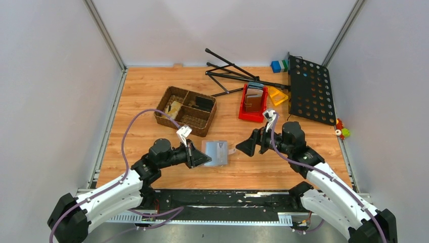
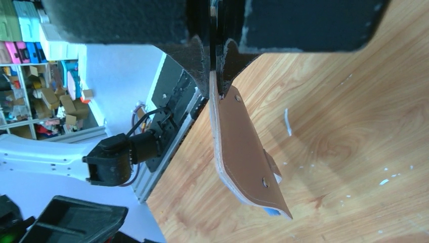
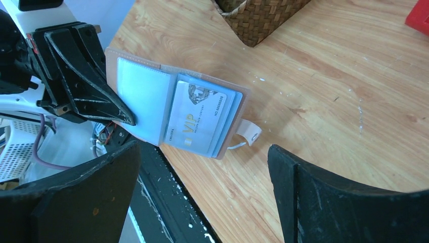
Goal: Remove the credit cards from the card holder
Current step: Remove the credit card from the card holder.
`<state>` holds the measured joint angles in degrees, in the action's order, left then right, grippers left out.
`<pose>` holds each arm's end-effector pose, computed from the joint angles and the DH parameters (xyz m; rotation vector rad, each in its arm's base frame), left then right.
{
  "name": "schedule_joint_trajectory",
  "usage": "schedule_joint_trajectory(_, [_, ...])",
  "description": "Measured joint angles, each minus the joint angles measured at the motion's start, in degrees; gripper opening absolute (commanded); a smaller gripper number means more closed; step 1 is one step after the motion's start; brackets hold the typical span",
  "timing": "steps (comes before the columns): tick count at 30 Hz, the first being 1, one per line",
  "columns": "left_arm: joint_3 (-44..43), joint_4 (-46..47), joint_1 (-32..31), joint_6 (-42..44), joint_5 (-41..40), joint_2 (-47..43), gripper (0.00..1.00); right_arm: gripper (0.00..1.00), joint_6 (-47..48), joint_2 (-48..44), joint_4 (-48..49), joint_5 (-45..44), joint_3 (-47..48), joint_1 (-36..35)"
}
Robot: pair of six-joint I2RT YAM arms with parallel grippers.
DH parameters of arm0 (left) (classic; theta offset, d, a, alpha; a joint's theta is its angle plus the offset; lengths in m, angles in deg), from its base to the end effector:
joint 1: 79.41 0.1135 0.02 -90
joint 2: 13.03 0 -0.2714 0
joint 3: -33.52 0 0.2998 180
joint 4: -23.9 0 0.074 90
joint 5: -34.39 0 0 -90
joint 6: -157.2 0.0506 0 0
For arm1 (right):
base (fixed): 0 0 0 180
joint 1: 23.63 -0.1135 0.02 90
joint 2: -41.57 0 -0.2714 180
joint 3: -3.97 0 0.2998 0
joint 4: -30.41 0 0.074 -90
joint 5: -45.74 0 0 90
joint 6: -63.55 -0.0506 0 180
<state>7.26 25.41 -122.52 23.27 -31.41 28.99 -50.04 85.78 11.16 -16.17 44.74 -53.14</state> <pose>0.1489 -0.1678 0.1842 0.3235 2.0296 -1.4009 0.1921 0.1361 0.2390 -0.4472 2.0314 1.0697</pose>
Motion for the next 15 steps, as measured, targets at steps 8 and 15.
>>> schedule_joint_trajectory(8, [2.0, 9.4, 0.0, -5.9, 0.1, 0.1, 0.0, 0.97, -4.2, 0.1, 1.4, 1.4, -0.9, 0.0])
schedule_joint_trajectory(15, [5.4, 16.6, 0.0, -11.2, -0.5, 2.8, 0.0, 0.97, -8.6, -2.2, 1.5, 1.4, -4.6, 0.0])
